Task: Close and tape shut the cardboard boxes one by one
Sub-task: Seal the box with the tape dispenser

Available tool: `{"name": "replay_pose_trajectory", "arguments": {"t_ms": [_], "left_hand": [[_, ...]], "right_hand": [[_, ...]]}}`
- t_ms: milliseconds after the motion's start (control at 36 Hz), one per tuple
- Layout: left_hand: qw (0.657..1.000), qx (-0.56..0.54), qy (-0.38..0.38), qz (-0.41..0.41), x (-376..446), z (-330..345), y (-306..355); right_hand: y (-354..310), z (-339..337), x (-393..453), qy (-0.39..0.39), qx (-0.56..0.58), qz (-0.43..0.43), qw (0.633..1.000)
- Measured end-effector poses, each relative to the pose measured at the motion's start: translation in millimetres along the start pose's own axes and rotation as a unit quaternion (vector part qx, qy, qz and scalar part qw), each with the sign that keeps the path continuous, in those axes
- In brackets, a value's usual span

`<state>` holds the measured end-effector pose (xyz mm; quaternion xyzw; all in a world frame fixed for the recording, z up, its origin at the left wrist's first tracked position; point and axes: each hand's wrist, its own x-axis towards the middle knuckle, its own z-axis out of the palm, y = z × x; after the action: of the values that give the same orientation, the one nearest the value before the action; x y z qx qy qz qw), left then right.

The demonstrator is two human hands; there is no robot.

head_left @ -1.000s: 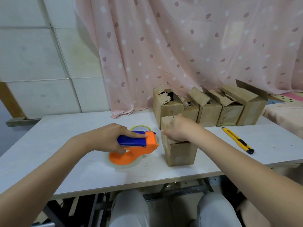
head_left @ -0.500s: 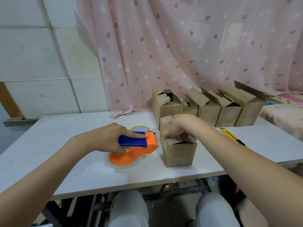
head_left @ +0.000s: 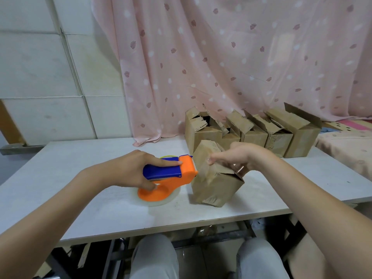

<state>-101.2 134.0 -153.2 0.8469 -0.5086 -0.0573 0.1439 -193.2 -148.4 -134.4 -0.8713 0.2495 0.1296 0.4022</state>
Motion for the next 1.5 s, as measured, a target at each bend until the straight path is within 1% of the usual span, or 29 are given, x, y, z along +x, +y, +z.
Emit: {"name": "replay_pose_trajectory", "arguments": {"t_ms": [167,250,417,639,778,889,944,1000,1028,1056,1083,1111,1139,1167,1222,1278,1333,1389,1500], "left_hand": [[0.999,0.032,-0.001,0.005,-2.6,-2.6,-5.5],[0.999,0.029,-0.016,0.004,-3.4,-2.4,-6.4],[0.999,0.028,-0.024,0.005,4.8,3.8,-2.5],[0.998,0.039,-0.038,0.017,15.8,6.8,2.8],[0.997,0.038,-0.059,0.023,22.7,7.2,7.7],[0.998,0.027,-0.051,0.030,27.5,8.3,10.0],[0.998,0.027,-0.045,0.035,29.8,10.6,11.3],[0.998,0.029,-0.043,0.038,33.2,12.8,13.1],[0.998,0.032,-0.042,0.040,35.3,13.7,13.9],[0.998,0.034,-0.042,0.041,37.3,14.2,14.7],[0.998,0.035,-0.042,0.042,39.1,14.6,15.1],[0.998,0.035,-0.042,0.042,40.3,15.0,15.1],[0.998,0.035,-0.042,0.042,41.2,15.1,14.9],[0.998,0.034,-0.042,0.043,41.7,15.3,14.5],[0.998,0.032,-0.040,0.044,42.1,15.4,14.5],[0.998,0.036,-0.037,0.044,42.6,15.9,15.2],[0.997,0.042,-0.034,0.046,42.6,16.6,15.3],[0.997,0.044,-0.030,0.051,41.3,17.9,13.8],[0.997,0.039,-0.027,0.057,37.5,20.6,10.0]], "right_hand": [[20.5,-9.2,4.2,-0.007,0.074,0.007,0.997],[30.7,-10.9,6.9,-0.019,0.111,0.000,0.994],[50.2,-6.4,13.7,-0.056,0.194,0.001,0.979],[71.3,0.1,17.7,-0.083,0.258,-0.016,0.962],[81.0,-1.9,19.7,-0.081,0.185,-0.051,0.978],[80.1,-7.6,18.9,-0.083,0.123,-0.044,0.988],[77.5,-12.1,15.4,-0.036,0.050,-0.055,0.997],[71.4,-12.8,4.8,0.039,-0.023,-0.069,0.997],[68.1,-10.0,-2.8,0.087,-0.066,-0.088,0.990],[64.3,-4.6,-12.2,0.135,-0.124,-0.126,0.975],[62.0,3.4,-21.5,0.173,-0.183,-0.174,0.952],[61.2,12.6,-28.7,0.188,-0.217,-0.227,0.931],[61.7,21.2,-33.0,0.179,-0.231,-0.268,0.918],[62.4,30.1,-36.8,0.154,-0.245,-0.286,0.913],[67.4,44.6,-35.8,0.114,-0.293,-0.287,0.905],[73.4,52.3,-29.4,0.117,-0.345,-0.286,0.886],[73.9,59.5,-22.1,0.143,-0.362,-0.299,0.871],[72.6,67.2,-16.9,0.175,-0.365,-0.298,0.865],[82.5,75.8,-1.8,0.255,-0.372,-0.308,0.838]]}}
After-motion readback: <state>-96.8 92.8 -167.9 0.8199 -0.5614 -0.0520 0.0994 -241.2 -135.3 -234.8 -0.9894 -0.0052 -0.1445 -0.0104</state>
